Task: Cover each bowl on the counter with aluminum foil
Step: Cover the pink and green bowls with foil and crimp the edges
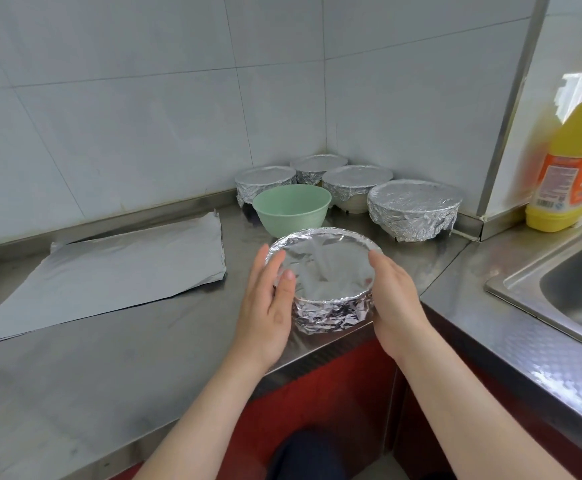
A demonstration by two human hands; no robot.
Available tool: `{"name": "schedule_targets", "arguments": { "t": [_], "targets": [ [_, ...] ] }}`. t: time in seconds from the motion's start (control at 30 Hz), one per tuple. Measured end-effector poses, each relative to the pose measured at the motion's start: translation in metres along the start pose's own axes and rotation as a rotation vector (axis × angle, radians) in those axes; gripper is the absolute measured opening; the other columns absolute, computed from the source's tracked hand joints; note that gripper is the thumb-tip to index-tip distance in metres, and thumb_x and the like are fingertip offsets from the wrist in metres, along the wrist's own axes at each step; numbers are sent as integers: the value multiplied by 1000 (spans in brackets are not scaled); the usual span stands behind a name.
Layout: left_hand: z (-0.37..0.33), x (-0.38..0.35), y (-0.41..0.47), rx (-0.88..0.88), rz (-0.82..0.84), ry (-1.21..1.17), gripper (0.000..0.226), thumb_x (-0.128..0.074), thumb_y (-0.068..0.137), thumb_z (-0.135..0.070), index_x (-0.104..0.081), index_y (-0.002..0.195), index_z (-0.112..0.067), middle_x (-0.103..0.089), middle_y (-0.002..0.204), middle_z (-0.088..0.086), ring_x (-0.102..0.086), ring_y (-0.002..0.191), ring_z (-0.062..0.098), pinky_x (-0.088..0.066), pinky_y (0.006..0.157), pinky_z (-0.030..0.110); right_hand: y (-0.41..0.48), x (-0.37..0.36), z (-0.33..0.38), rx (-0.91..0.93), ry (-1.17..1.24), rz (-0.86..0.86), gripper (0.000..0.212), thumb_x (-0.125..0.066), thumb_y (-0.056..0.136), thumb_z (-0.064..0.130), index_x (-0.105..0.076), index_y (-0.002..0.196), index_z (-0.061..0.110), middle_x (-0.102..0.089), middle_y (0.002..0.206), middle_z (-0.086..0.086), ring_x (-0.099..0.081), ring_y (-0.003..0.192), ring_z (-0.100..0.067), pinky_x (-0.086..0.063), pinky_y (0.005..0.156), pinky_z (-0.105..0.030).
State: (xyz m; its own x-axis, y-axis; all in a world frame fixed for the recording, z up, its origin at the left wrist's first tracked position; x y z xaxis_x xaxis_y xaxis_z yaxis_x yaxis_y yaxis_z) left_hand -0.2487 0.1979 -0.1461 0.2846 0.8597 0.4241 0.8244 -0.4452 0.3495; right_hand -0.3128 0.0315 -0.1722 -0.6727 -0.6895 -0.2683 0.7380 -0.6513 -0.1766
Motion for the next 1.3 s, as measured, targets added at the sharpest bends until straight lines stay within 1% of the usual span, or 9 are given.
{"name": "schedule_targets", "arguments": {
  "t": [0.2, 0.33, 0.4, 0.47, 0.6, 0.7, 0.77, 1.07, 1.3],
  "targets": [
    [-2, -17, 26, -1, 65, -169, 45, -37, 100, -35, -44, 141, -17, -29, 151, -13, -23, 137, -7, -16, 97, -6, 15, 26, 21, -46, 59, -156, 29, -46, 99, 30, -51, 126, 21, -53, 132, 1, -51, 123, -24, -38, 108, -47],
    [-5, -16, 53, 40, 53, -237, 34, -46, 101, -28, -50, 135, -23, -52, 124, -21, -48, 118, -5, -35, 102, 11, 26, 34, 32, -48, 79, -190, 14, -46, 100, 25, -53, 111, 20, -60, 109, 1, -57, 108, -22, -43, 100, -37],
    [6, -1, 84, 96, -69, -218, 32, -51, 96, -33, -53, 127, -26, -58, 106, -12, -60, 105, 11, -46, 102, 35, 32, 36, 34, -43, 84, -213, 8, -46, 100, 24, -52, 101, 19, -58, 95, 3, -58, 97, -20, -43, 95, -36],
    [14, 10, 123, 137, -113, 35, 34, -47, 90, -39, -54, 123, -32, -63, 93, -1, -64, 90, 29, -52, 91, 44, 43, 39, 33, -47, 97, -230, 9, -47, 99, 25, -53, 101, 19, -60, 107, 0, -57, 108, -25, -42, 102, -41],
    [33, 2, 168, 247, 140, 306, 28, -55, 92, -28, -58, 120, -25, -66, 83, 4, -63, 63, 27, -53, 69, 32, 53, 37, 33, -36, 64, -267, 33, -47, 100, 27, -50, 133, 21, -50, 134, -1, -46, 124, -23, -37, 105, -41],
    [39, 4, 181, 153, 107, 358, 3, -66, 88, -20, -67, 87, -23, -70, 73, 6, -69, 68, 30, -58, 72, 41, 62, 35, 29, -27, 66, -272, 43, -48, 99, 29, -44, 141, 19, -47, 142, 1, -45, 130, -23, -35, 110, -47],
    [42, 15, 184, 87, 17, 366, 14, -67, 85, -18, -63, 73, -23, -70, 68, 5, -69, 68, 26, -57, 72, 43, 64, 33, 27, -27, 88, -272, 44, -49, 99, 29, -43, 141, 19, -49, 141, 0, -47, 129, -23, -37, 110, -48],
    [-18, 105, 152, -193, -344, 119, 18, -63, 83, -21, -64, 75, -37, -70, 70, -12, -70, 67, 12, -57, 80, 42, 101, -28, 18, 64, 109, -277, 46, -39, 88, 35, -56, 125, 13, -58, 129, -4, -55, 118, -24, -42, 101, -39],
    [-43, 111, 100, -234, -161, 40, 23, -67, 83, -19, -63, 80, -41, -68, 72, -4, -66, 73, 22, -55, 81, 44, 141, -80, 34, 160, 28, -287, 45, -29, 103, 31, -39, 145, 18, -45, 146, -4, -43, 133, -28, -35, 109, -39]
  ]
}}
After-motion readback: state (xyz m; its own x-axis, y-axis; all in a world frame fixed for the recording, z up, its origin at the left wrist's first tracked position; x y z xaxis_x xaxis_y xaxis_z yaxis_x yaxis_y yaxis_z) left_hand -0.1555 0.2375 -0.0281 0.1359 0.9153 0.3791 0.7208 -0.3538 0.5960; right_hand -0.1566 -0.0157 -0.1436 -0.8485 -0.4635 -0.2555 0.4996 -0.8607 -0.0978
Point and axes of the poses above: each hand's wrist, its own y-axis towards the middle knuckle, its own x-axis out of the back of the hand, z = x × y, the point moved 6 cm from there along y, towards the middle knuckle
